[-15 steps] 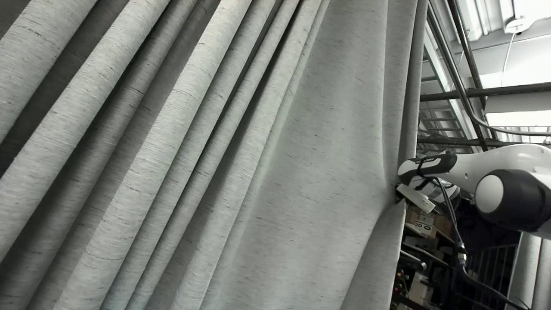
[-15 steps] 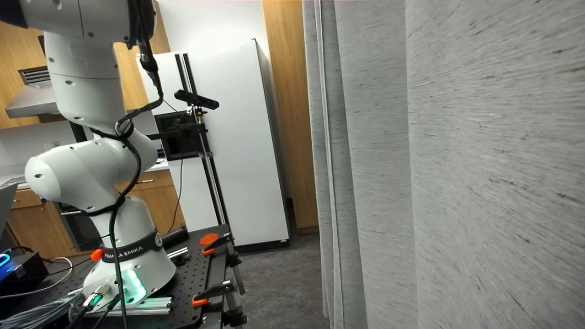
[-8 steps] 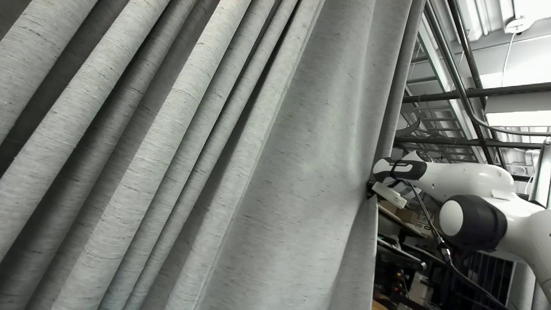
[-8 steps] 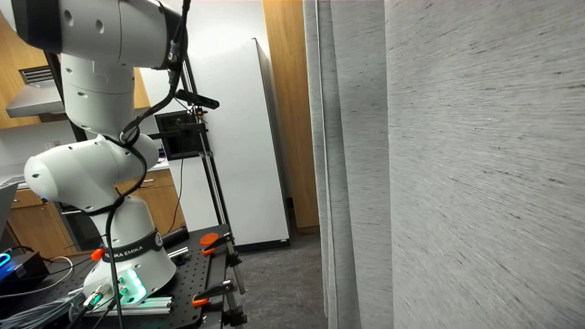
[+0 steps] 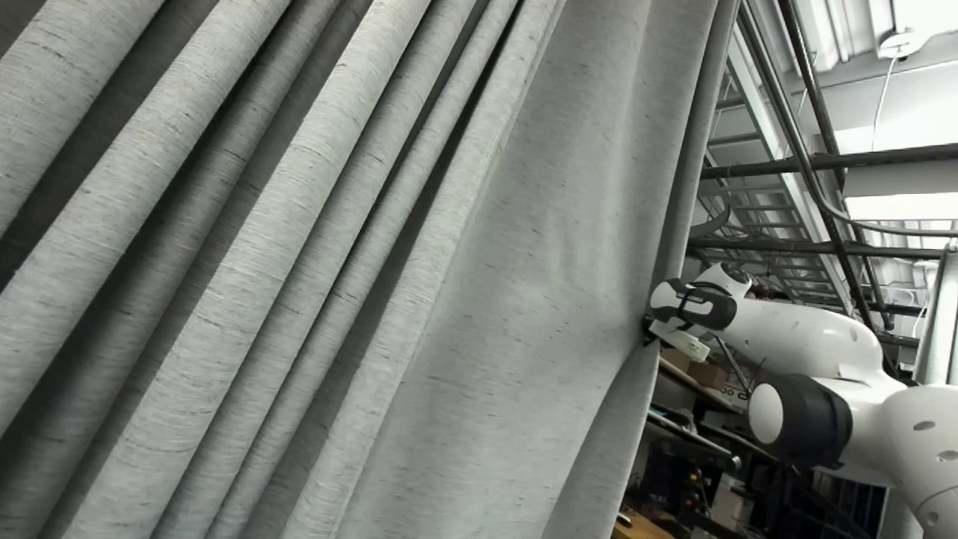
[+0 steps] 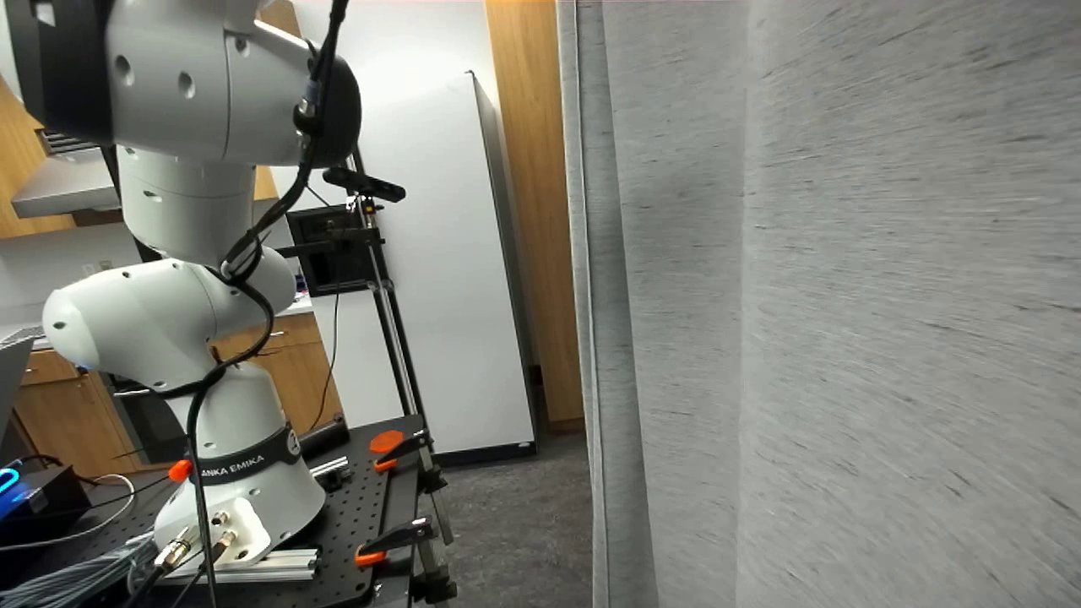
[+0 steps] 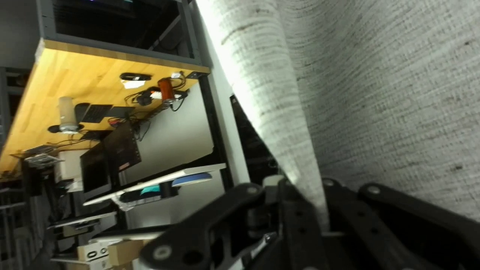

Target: Move the curtain to the right

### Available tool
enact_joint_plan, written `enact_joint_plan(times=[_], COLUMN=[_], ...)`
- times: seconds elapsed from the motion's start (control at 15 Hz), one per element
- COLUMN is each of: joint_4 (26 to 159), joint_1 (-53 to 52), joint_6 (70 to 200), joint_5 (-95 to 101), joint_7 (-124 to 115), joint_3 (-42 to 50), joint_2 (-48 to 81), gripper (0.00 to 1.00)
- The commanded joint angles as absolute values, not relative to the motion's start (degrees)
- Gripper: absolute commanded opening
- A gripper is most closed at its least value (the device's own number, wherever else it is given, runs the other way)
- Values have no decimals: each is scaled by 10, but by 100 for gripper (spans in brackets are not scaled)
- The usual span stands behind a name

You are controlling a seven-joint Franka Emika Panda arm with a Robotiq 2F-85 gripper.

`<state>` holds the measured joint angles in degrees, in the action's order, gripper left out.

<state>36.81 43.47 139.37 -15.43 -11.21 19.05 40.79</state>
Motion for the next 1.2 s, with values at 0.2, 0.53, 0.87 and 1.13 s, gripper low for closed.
enact_joint_plan(times=[0.2,0.53,0.87,1.13], joint_4=[321,311,279,260], joint_1=[556,636,653,641], joint_6=[1355,1342,1352,1340], joint_5=[-85,-63,-72,-87], joint_7=[-221,-273,-260,-242], joint_3=[195,202,159,111], joint_2=[436,449,464,478], gripper=[1,1,1,1])
